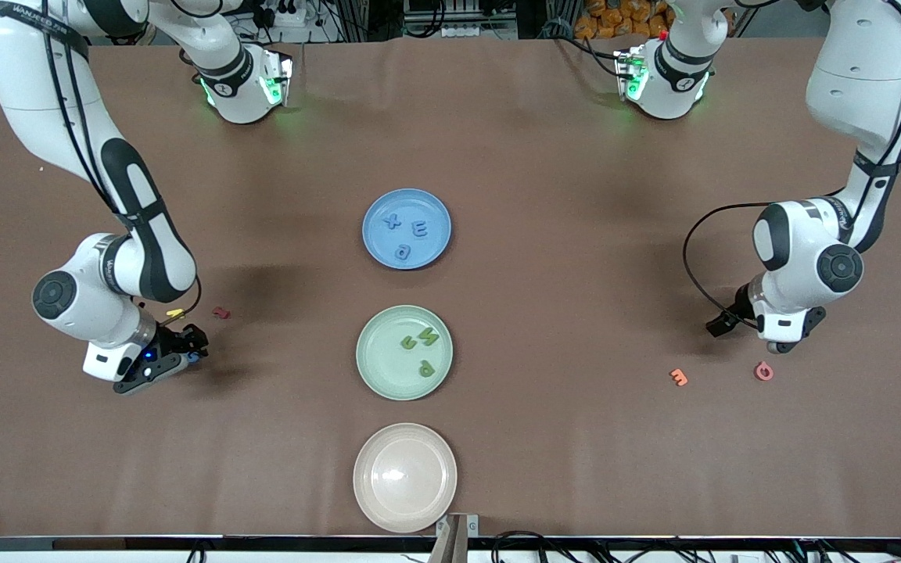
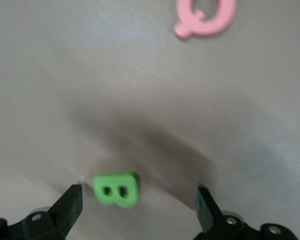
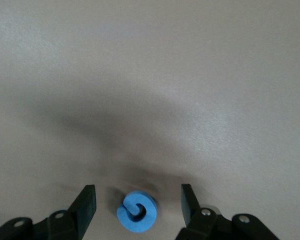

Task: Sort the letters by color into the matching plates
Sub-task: 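Grasp the green B with the left gripper while the right gripper grasps blue G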

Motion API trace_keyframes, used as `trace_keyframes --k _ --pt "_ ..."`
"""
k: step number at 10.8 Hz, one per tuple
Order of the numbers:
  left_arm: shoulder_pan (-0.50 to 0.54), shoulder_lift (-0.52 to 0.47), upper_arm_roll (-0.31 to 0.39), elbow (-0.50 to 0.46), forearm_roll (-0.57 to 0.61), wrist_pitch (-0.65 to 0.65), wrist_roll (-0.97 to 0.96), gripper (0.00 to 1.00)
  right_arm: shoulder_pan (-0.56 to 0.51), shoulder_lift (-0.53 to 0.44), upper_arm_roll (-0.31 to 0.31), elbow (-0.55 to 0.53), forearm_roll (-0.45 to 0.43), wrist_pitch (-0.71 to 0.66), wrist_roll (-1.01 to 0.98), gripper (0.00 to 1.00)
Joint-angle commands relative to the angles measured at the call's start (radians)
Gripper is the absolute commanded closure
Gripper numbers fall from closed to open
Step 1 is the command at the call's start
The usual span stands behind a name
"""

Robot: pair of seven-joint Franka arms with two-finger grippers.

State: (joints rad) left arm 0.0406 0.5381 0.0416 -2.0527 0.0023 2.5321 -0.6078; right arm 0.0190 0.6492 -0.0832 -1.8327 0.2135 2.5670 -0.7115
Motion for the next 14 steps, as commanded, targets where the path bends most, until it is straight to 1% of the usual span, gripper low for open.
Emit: trace_keyframes --k 1,4,9,10,11,12,13,14 --pt "0.047 -0.006 0.0 0.008 0.051 -0.015 0.042 0.0 -0.01 0.029 0.016 0.038 0.047 -0.016 -0.049 0.25" --pt "0.048 -0.012 -0.005 0.003 0.041 -0.013 0.017 0.0 -0.007 0.04 0.014 0.036 0.046 -0.016 -0.095 0.34" --pt "0.091 -0.052 -0.014 -0.033 0.034 0.001 0.019 0.0 -0.005 0.036 -0.012 0.036 0.043 -0.045 -0.123 0.36" --pt "0.108 -0.058 -0.026 -0.049 0.034 0.022 0.02 0.0 -0.005 0.036 -0.015 0.035 0.043 -0.045 -0.146 0.36" --pt "0.146 -0.064 -0.061 -0.076 0.034 0.069 0.022 0.0 -0.005 0.036 -0.016 0.035 0.043 -0.047 -0.163 0.39" --pt "0.188 -0.064 -0.106 -0.096 0.034 0.108 0.022 0.0 -0.005 0.036 -0.018 0.033 0.043 -0.051 -0.164 0.45" --pt "0.2 -0.064 -0.121 -0.099 0.034 0.111 0.022 0.0 -0.004 0.036 -0.02 0.033 0.043 -0.056 -0.164 0.6" --pt "0.199 -0.063 -0.126 -0.098 0.034 0.113 0.016 0.0 -0.001 0.036 -0.023 0.033 0.043 -0.056 -0.163 0.77"
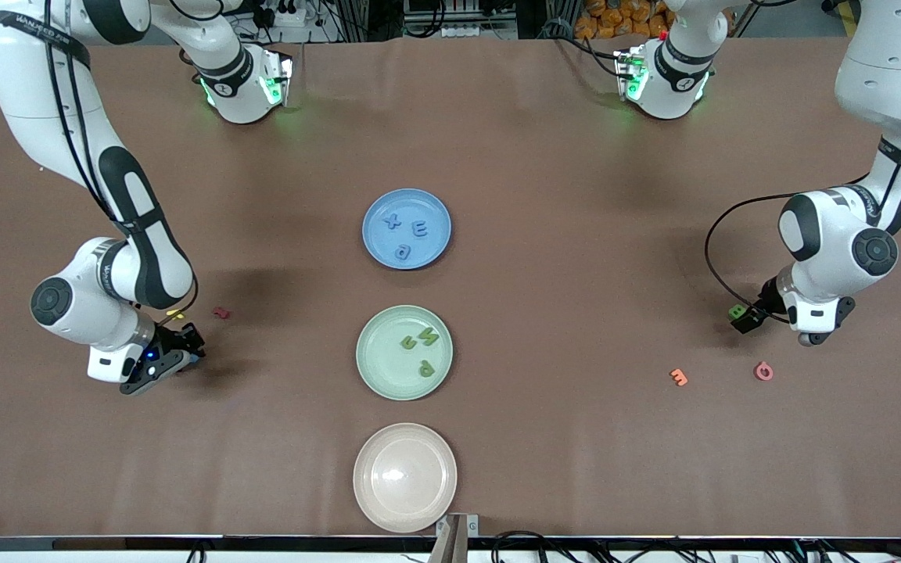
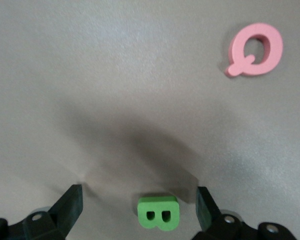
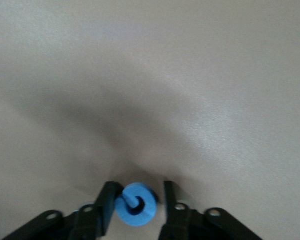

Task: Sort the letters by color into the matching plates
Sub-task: 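Grasp the green B with the left gripper while the right gripper grasps blue G, then place the B on the green plate while the right gripper places G on blue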

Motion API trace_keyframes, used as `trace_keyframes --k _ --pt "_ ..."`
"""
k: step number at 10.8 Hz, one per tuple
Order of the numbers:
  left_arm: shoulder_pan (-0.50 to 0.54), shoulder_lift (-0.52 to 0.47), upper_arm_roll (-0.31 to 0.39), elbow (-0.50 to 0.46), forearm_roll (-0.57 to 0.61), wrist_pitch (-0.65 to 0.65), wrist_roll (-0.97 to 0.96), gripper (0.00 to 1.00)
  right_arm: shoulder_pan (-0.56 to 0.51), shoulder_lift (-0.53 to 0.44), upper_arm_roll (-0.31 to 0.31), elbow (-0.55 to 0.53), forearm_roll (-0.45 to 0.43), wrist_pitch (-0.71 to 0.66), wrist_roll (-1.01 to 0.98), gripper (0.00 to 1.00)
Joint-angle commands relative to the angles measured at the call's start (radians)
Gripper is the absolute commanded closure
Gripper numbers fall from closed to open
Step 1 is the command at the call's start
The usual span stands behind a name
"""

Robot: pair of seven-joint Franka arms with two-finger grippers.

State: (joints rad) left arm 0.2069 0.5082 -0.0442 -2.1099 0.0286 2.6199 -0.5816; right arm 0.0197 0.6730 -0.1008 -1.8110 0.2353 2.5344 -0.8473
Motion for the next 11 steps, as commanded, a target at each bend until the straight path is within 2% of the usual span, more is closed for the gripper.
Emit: trace_keyframes --k 1,4,7,8,9,11 --pt "0.028 -0.031 -0.043 -0.041 0.008 0.025 -0.014 0.0 0.0 0.013 -0.007 0.012 0.021 -0.026 -0.024 1.0" --pt "0.023 -0.028 -0.043 -0.041 0.008 0.025 -0.014 0.0 0.031 0.0 -0.02 0.025 0.033 -0.084 0.036 1.0" --pt "0.023 -0.022 -0.046 -0.041 0.014 0.025 -0.014 0.0 0.057 -0.023 -0.016 0.116 0.035 -0.285 0.175 1.0" --pt "0.023 -0.022 -0.048 -0.041 0.016 0.025 -0.009 0.95 0.072 -0.032 -0.013 0.136 0.032 -0.328 0.232 1.0" --pt "0.023 -0.02 -0.046 -0.039 0.02 0.025 0.0 1.0 0.083 -0.046 -0.008 0.15 0.026 -0.35 0.294 1.0" --pt "0.022 -0.019 -0.046 -0.036 0.022 0.023 0.002 1.0 0.103 -0.056 0.028 0.165 0.022 -0.391 0.439 1.0"
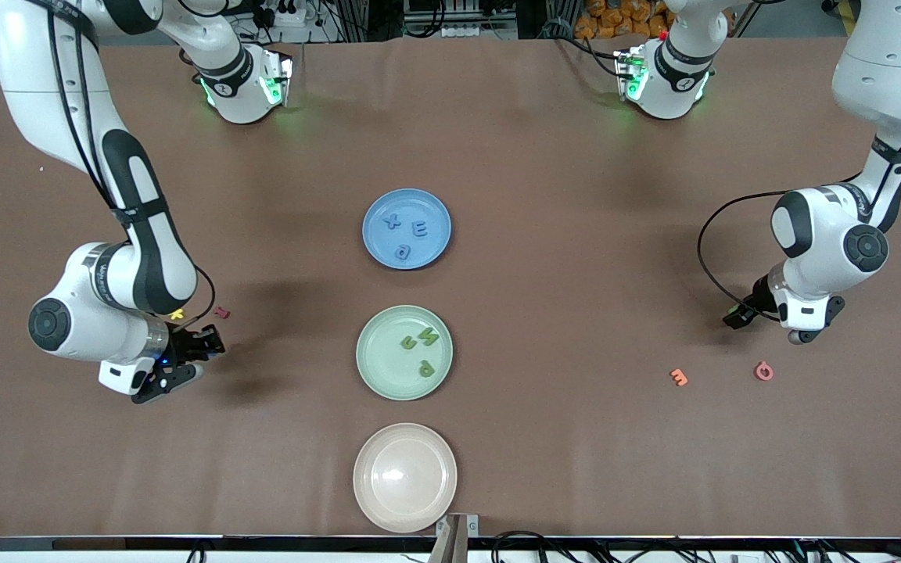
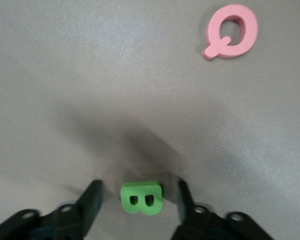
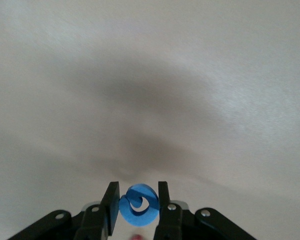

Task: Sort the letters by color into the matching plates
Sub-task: 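Place the B on the green plate while the right gripper places G on blue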

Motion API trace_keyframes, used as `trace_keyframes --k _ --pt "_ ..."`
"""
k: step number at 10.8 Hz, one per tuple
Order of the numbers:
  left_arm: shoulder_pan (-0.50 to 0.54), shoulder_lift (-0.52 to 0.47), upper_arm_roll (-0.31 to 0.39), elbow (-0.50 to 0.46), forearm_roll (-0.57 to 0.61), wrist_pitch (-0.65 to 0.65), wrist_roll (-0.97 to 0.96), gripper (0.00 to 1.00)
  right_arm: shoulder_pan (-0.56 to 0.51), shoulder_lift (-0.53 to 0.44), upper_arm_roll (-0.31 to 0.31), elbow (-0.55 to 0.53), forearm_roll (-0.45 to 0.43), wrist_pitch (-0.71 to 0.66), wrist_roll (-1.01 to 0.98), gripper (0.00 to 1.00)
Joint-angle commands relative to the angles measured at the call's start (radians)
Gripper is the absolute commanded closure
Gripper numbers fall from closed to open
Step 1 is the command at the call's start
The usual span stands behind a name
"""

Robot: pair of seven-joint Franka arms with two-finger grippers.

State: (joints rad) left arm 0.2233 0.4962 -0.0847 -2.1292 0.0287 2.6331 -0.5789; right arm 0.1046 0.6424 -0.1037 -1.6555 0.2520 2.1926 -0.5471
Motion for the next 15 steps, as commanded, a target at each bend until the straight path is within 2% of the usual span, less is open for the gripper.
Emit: trace_keyframes --k 1,4,6,7,9,10,12,13,15 --pt "0.005 -0.008 -0.007 -0.017 0.022 0.01 -0.001 1.0 0.026 -0.039 0.057 0.008 0.0 -0.05 0.218 1.0" --pt "-0.062 -0.007 -0.007 0.044 0.02 0.008 -0.062 1.0 0.044 -0.046 0.134 0.005 -0.04 -0.048 0.427 1.0" --pt "-0.142 0.001 -0.007 0.093 0.02 0.007 -0.168 1.0 0.055 -0.058 0.197 0.0 -0.159 -0.051 0.608 1.0" --pt "-0.191 0.031 -0.007 0.141 0.017 0.007 -0.247 1.0 0.053 -0.061 0.208 0.002 -0.186 -0.054 0.631 1.0" --pt "-0.274 0.079 -0.007 0.221 0.016 0.007 -0.414 1.0 0.055 -0.061 0.211 -0.001 -0.189 -0.059 0.648 1.0" --pt "-0.321 0.099 -0.007 0.26 0.013 0.007 -0.487 1.0 0.058 -0.061 0.232 -0.001 -0.188 -0.076 0.703 1.0" --pt "-0.411 0.16 -0.006 0.337 0.013 0.007 -0.606 1.0 0.063 -0.078 0.329 -0.001 -0.197 -0.111 0.884 1.0" --pt "-0.474 0.212 -0.004 0.409 0.013 0.007 -0.672 1.0 0.064 -0.09 0.373 -0.003 -0.201 -0.14 0.945 1.0" --pt "-0.554 0.257 -0.001 0.492 0.017 0.007 -0.832 1.0 0.093 -0.127 0.422 -0.051 -0.203 -0.16 1.08 1.0"
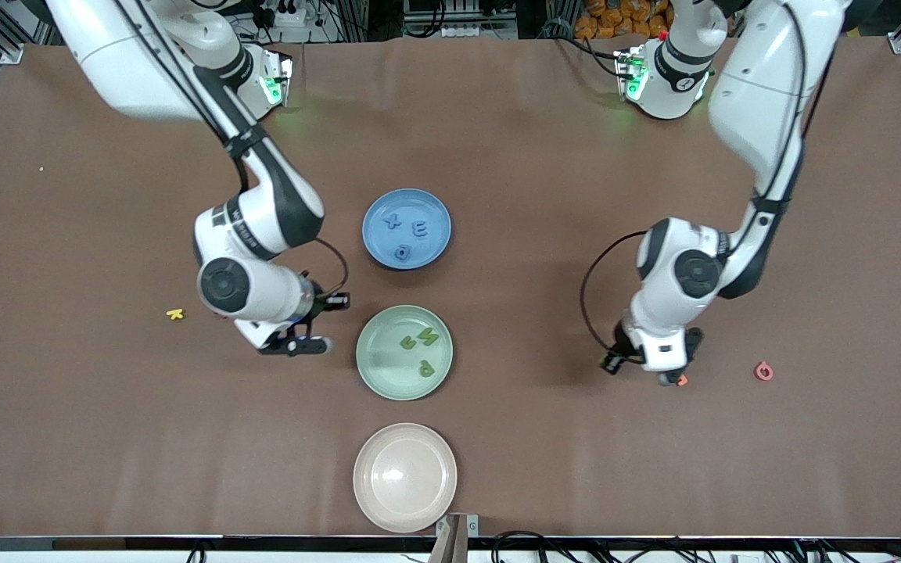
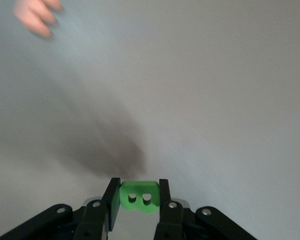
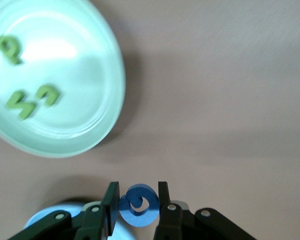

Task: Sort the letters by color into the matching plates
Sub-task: 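Place the B on the green plate while the right gripper places G on blue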

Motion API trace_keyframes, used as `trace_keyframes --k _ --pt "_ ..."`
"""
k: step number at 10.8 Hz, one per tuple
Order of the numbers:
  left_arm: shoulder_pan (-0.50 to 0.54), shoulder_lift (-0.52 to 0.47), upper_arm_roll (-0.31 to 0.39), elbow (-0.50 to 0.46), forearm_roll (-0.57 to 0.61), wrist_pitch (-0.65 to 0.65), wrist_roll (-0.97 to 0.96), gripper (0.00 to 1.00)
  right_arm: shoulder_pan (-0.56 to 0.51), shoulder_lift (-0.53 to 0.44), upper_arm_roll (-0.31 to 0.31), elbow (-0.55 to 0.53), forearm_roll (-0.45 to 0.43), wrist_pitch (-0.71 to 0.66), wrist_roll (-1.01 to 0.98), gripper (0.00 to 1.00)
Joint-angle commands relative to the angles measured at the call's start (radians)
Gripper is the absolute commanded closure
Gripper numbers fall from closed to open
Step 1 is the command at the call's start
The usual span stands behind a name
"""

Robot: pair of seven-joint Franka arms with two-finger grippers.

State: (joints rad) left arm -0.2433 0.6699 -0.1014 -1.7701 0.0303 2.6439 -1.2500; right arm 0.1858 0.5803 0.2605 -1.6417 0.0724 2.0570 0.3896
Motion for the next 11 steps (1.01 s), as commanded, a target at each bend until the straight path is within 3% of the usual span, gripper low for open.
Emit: trace_keyframes --k 1,5,7,9,11 --pt "-0.118 0.088 0.016 0.156 0.014 -0.001 -0.198 1.0 0.023 -0.085 0.087 -0.104 -0.023 -0.015 0.181 1.0" --pt "-0.256 0.1 0.019 0.239 0.016 0.043 -0.236 1.0 0.093 -0.224 0.158 -0.405 -0.025 0.219 0.274 1.0" --pt "-0.298 0.102 0.019 0.248 0.016 0.132 -0.255 1.0 0.132 -0.243 0.196 -0.454 -0.029 0.256 0.354 1.0" --pt "-0.338 0.102 0.017 0.25 0.013 0.193 -0.256 1.0 0.138 -0.254 0.249 -0.493 -0.098 0.273 0.452 1.0" --pt "-0.379 0.106 0.019 0.251 0.011 0.232 -0.276 1.0 0.138 -0.249 0.263 -0.555 -0.141 0.36 0.495 1.0"
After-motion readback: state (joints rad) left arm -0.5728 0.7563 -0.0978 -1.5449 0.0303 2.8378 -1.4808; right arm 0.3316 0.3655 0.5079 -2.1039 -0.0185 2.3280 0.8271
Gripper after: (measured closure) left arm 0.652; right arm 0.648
